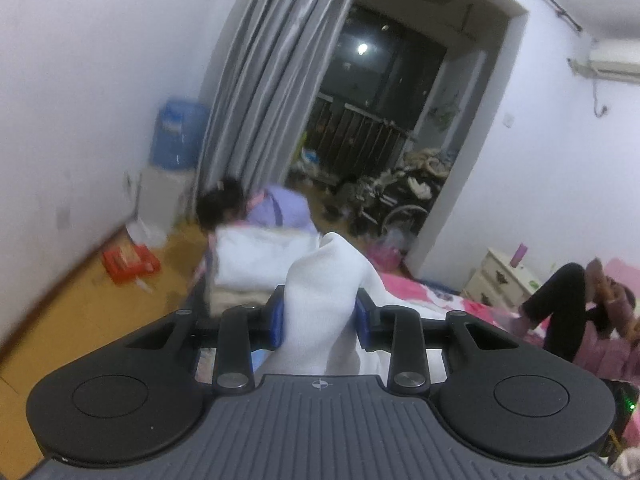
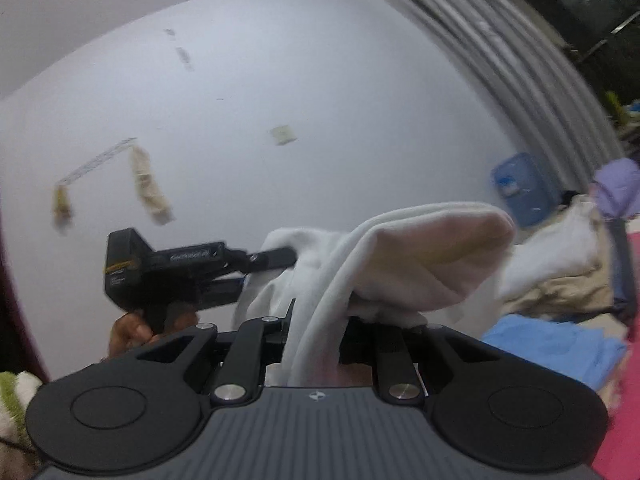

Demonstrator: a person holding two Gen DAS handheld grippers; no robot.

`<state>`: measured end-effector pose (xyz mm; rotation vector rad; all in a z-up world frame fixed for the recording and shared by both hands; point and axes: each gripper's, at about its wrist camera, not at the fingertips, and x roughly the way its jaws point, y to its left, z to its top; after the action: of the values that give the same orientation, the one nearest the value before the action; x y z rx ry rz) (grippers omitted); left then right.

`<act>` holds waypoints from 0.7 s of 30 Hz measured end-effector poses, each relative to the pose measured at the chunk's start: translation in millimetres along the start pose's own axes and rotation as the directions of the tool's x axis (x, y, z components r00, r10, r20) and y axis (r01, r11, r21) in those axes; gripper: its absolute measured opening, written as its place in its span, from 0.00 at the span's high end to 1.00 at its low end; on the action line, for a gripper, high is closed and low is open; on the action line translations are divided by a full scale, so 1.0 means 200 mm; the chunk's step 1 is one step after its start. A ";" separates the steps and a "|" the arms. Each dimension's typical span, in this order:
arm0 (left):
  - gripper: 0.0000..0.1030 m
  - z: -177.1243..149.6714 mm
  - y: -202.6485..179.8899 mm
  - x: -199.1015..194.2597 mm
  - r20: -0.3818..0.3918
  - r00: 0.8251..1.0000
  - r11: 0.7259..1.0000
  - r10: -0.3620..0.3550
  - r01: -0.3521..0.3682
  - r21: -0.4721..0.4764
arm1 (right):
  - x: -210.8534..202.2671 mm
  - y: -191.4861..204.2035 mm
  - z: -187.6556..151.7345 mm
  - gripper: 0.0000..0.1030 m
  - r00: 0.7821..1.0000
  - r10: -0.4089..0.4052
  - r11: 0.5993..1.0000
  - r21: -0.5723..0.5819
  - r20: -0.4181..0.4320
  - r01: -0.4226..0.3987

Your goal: Fold clothes

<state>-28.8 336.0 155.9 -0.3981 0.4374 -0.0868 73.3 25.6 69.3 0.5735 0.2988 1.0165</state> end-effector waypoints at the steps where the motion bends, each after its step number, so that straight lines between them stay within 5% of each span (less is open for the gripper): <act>1: 0.68 -0.03 0.06 0.07 -0.015 1.000 1.000 -0.017 0.017 -0.020 | 0.02 -0.07 0.00 0.82 1.000 -0.030 0.999 0.019 -0.008 0.031; 8: 0.68 -0.24 0.49 0.65 -0.095 0.992 0.968 -0.079 0.054 -0.245 | 0.20 -0.66 -0.14 0.82 0.949 -0.286 0.939 0.159 -0.130 0.305; 14: 0.68 -0.22 0.54 0.73 -0.039 0.982 0.956 -0.183 0.169 -0.240 | 0.24 -0.70 -0.07 0.83 0.950 -0.298 0.948 0.088 -0.089 0.306; 17: 0.65 -0.30 0.62 0.86 -0.118 0.982 0.954 -0.148 0.111 -0.279 | 0.30 -0.74 -0.11 0.82 0.945 -0.304 0.945 0.089 -0.123 0.316; 21: 0.60 -0.32 0.71 0.92 -0.106 0.976 0.901 -0.192 0.132 -0.413 | 0.31 -1.02 -0.18 0.78 0.957 -0.218 0.900 0.340 -0.192 0.273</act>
<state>109.7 412.1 -25.9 -0.8417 0.5672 -0.1906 232.2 8.9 -77.0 0.7732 0.6877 0.7606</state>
